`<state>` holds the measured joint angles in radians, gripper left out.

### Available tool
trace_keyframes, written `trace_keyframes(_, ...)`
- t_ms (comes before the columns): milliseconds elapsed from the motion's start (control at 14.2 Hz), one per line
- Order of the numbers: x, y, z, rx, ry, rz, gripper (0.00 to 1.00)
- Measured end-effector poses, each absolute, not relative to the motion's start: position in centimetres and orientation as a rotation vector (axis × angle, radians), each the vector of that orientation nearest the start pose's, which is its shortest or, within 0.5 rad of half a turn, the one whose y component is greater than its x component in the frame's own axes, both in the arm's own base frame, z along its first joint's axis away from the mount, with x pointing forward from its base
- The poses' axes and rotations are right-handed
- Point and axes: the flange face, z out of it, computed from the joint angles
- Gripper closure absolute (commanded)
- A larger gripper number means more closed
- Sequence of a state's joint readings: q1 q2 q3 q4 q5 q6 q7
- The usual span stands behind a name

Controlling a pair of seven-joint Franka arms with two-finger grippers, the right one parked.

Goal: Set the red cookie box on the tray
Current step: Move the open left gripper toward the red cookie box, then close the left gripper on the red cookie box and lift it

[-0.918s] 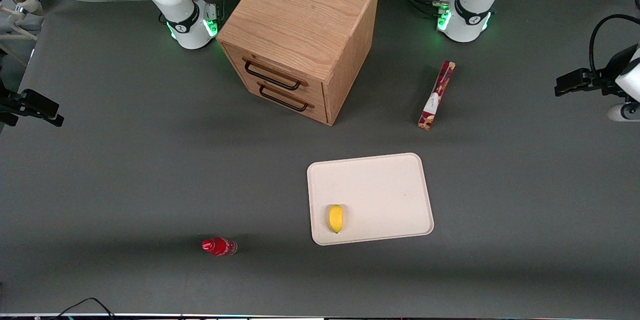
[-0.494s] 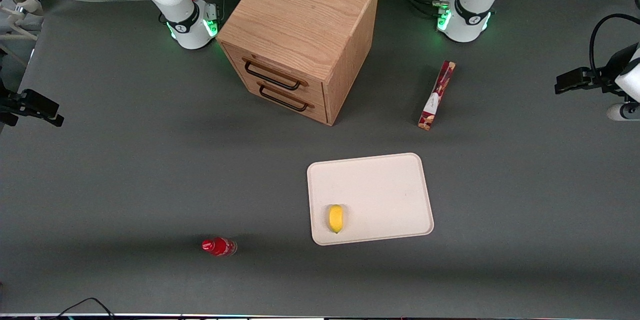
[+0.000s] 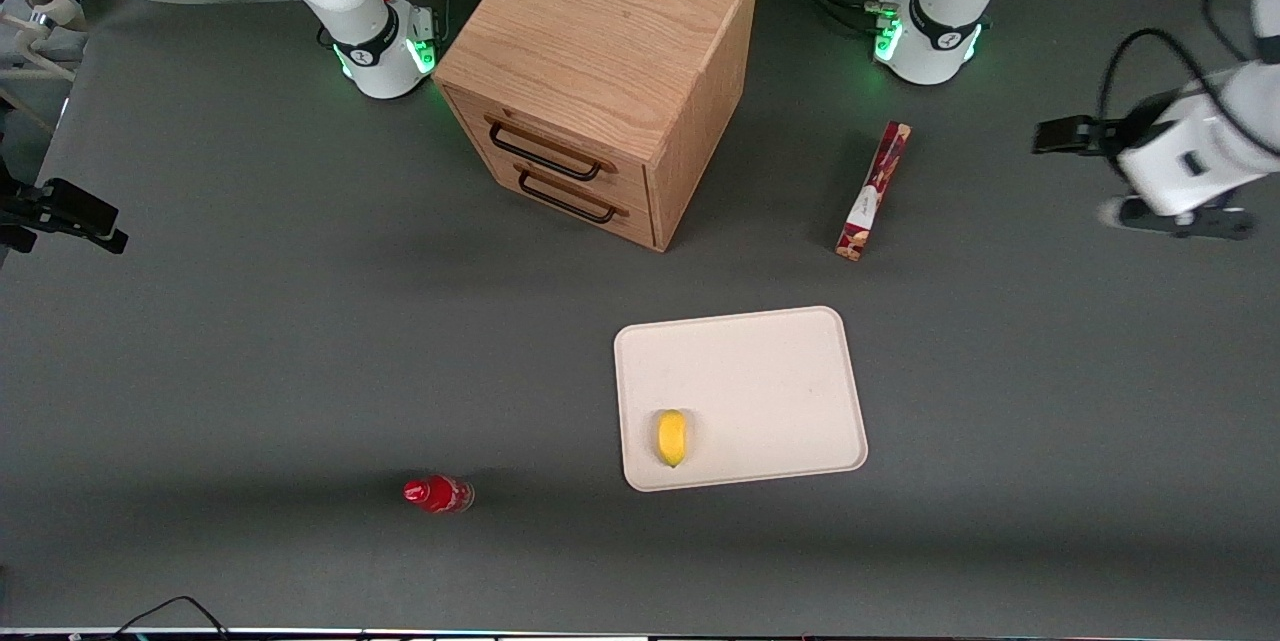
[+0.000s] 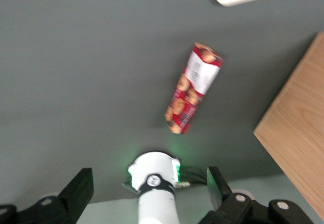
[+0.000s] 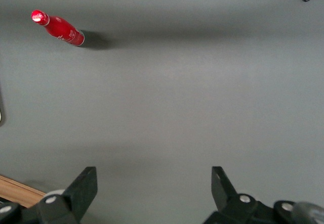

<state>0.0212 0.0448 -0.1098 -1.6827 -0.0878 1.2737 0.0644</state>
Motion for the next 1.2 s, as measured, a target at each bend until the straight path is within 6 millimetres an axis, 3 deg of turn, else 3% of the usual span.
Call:
trace_keyframes(141, 49.9, -9.1, 48.6, -3.117, 0.337, 0.778, 0.0)
trace_keyframes(282, 47.4, -11.2, 43.4, -3.093, 0.385, 0.795, 0.0)
trace_keyframes(565, 41.8, -12.3, 33.5, -3.064, 0.497, 0.751, 0.0)
trace_keyframes(847, 38.3, -12.5, 27.0, -3.071, 0.538, 0.601, 0.0)
trace_keyframes(1059, 36.8, -12.7, 24.1, -3.098, 0.533, 0.541, 0.0)
trace_keyframes(1129, 36.5, -12.8, 23.4, -3.122, 0.509, 0.524, 0.04)
trace_keyframes(1200, 36.3, -12.8, 22.7, -3.141, 0.487, 0.513, 0.33)
